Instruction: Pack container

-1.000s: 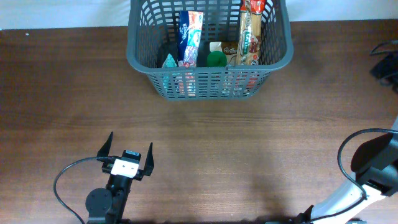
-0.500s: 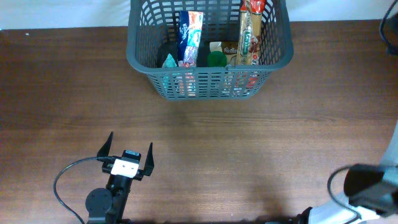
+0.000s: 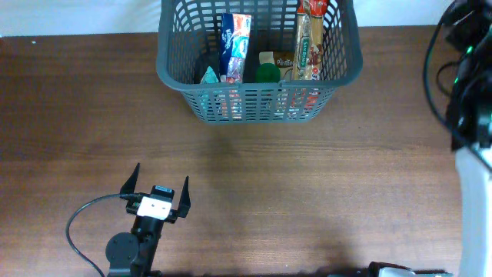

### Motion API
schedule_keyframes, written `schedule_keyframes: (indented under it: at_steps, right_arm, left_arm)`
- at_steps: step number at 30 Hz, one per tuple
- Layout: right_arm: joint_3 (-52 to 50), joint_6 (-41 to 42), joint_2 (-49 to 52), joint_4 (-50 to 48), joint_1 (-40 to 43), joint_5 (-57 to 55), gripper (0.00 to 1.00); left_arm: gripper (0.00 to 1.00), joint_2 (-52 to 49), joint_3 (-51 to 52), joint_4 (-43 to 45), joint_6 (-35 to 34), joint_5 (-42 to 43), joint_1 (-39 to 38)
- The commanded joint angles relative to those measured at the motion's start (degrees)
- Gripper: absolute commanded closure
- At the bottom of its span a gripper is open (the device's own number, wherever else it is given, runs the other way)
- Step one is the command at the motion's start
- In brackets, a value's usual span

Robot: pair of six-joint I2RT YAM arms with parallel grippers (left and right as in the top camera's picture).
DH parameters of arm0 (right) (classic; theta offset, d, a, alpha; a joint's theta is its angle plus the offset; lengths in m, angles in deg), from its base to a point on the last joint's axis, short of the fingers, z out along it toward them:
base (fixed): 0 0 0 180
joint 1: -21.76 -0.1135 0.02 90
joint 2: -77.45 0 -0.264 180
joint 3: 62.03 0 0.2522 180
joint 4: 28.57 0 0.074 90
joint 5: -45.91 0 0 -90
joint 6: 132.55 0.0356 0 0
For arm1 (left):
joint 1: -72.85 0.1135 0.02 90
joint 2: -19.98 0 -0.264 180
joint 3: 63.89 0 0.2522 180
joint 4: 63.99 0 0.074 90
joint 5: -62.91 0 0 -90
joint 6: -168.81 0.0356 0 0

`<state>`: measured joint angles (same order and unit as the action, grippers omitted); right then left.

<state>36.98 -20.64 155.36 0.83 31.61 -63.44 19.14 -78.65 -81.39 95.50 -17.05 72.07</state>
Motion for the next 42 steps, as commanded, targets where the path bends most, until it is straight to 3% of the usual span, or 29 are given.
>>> schedule_keyframes:
  at_steps: [1,15,25,37,42]
  right_arm:
    - [-6.27,-1.79,-6.36,-4.26,-0.90,0.37,0.01]
    - [-34.73,-1.77,-33.97,-23.54,-0.90,9.84,0.01]
    - [-51.87,-1.75,-52.70,-24.46,-0.92,10.43,0.01]
    - [-62.97,-1.79,-67.08,-24.44,-2.49,11.58,0.01]
    - [-65.31,-8.09,-70.12,-24.41,-5.22,11.72,0.01]
  left_arm:
    - [0.01,0.22,0.48,-0.04,-0.76,-0.63,0.31]
    - [0.01,0.22,0.48,-0.04,-0.76,-0.63,0.31]
    - [0.01,0.22,0.48,-0.04,-0.76,-0.63,0.31]
    - [0.01,0.22,0.48,-0.04,-0.76,-0.63,0.31]
    - [0.01,0.22,0.48,-0.04,-0.76,-0.63,0.31]
